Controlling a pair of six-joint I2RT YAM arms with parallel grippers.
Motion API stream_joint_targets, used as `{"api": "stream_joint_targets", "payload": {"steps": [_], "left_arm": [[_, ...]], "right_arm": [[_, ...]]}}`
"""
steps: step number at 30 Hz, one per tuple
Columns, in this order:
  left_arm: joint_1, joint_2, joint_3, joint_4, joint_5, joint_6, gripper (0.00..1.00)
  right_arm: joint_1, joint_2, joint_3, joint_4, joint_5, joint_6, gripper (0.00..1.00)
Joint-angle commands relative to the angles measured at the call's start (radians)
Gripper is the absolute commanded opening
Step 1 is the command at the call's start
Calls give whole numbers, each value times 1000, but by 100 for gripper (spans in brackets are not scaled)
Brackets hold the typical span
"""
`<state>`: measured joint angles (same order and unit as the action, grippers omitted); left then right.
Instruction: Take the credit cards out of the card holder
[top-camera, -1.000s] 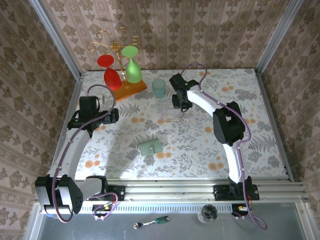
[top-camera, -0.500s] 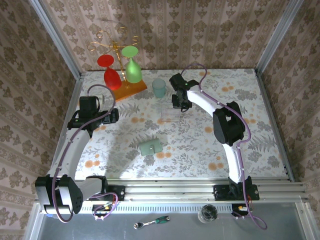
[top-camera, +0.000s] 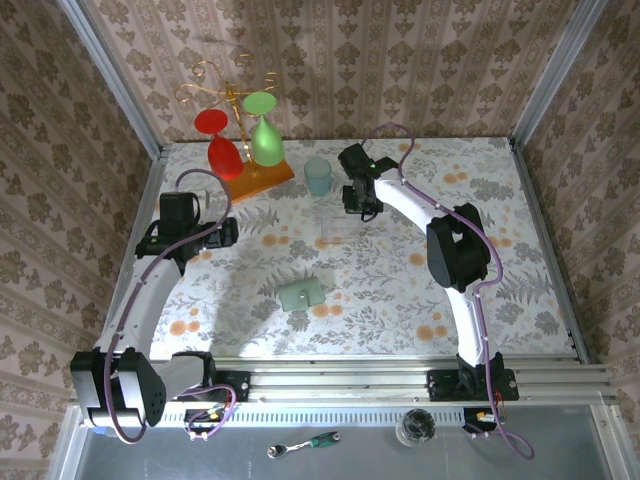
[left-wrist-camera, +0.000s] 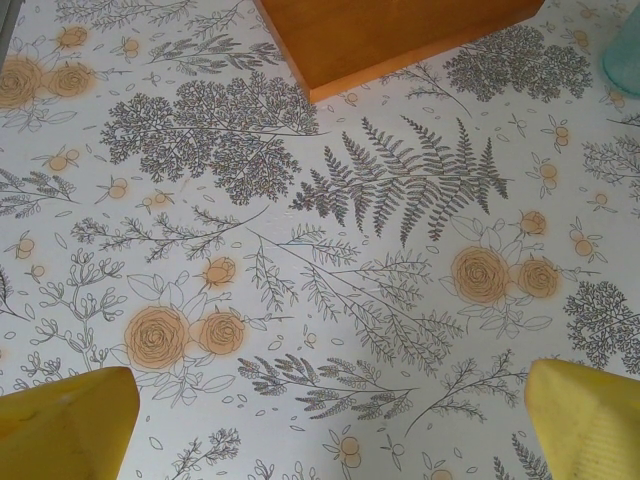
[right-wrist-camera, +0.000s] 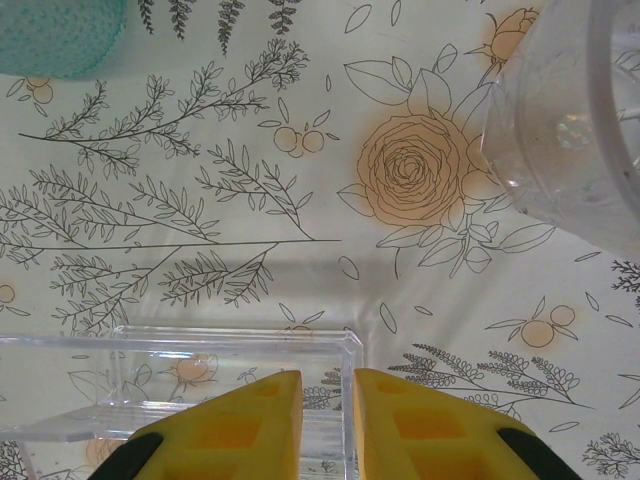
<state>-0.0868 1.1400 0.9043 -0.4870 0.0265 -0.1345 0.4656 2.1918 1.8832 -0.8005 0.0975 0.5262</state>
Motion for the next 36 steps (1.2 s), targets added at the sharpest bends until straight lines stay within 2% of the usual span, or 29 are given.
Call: {"api": "stream_joint_targets", "payload": {"steps": [1,12,16,20,28,36], "left_arm": [[-11,10,20,-13,7,24,100],[-30,13,20,-15,13,30,100],[-73,18,27,-22,28,30,100],[-110,36,39,-38,65,-32,100],[-287,156,45,14,172,-159,100],[-412,254,-6,119,264,-228,98]], "right_arm": [[5,-37,25,-12,-16,-9,23],[5,-74,-7,6,-22,-8,24],[5,-118,-38,11,-22,-13,25],[5,-177,-91,19,-45,-11,26],[8,-354,-329,113,-138,26,28],[10,-505,-568,207,-199,65,34]]}}
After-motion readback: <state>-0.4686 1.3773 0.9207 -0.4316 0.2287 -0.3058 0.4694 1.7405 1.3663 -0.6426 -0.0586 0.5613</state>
